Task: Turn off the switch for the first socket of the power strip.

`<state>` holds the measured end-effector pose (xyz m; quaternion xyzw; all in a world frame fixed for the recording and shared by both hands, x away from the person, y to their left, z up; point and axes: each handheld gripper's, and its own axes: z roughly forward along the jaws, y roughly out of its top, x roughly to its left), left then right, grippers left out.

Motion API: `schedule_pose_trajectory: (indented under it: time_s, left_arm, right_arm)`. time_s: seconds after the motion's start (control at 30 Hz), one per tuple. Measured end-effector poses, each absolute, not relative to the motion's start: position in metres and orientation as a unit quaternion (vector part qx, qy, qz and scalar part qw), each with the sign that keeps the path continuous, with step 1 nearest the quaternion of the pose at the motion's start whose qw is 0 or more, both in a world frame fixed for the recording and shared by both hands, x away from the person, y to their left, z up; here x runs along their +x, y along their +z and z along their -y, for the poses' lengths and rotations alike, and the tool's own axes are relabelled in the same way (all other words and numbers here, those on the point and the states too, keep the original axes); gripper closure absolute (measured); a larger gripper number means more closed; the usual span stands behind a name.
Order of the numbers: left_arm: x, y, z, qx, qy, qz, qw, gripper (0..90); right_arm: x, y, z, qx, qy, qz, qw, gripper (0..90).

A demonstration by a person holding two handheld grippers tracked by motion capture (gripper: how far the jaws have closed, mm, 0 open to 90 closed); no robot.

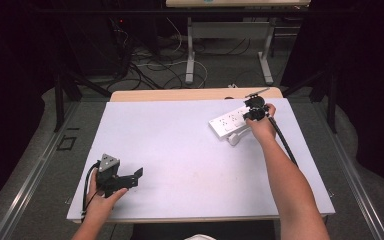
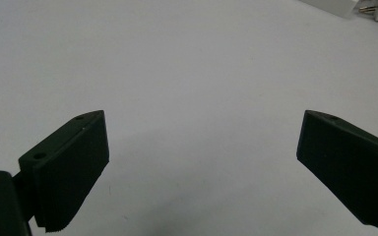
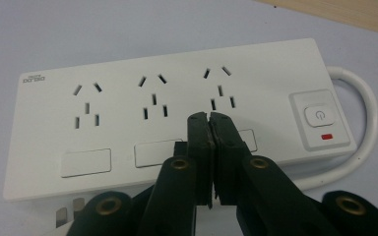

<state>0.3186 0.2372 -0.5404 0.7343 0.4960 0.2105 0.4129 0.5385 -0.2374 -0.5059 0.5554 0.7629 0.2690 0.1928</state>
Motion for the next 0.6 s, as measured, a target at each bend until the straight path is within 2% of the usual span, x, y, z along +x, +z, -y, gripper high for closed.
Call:
schedule_pose_trajectory:
  time_s: [0.6]
  left_arm:
    - [0.3187,-0.5407,-0.2375,0.734,0.209,-0.497,0.412,5.6]
  right_arm:
    - [0.5414,-0.5127,0.2365,0.556,0.260,-0.765,0.196,83.2]
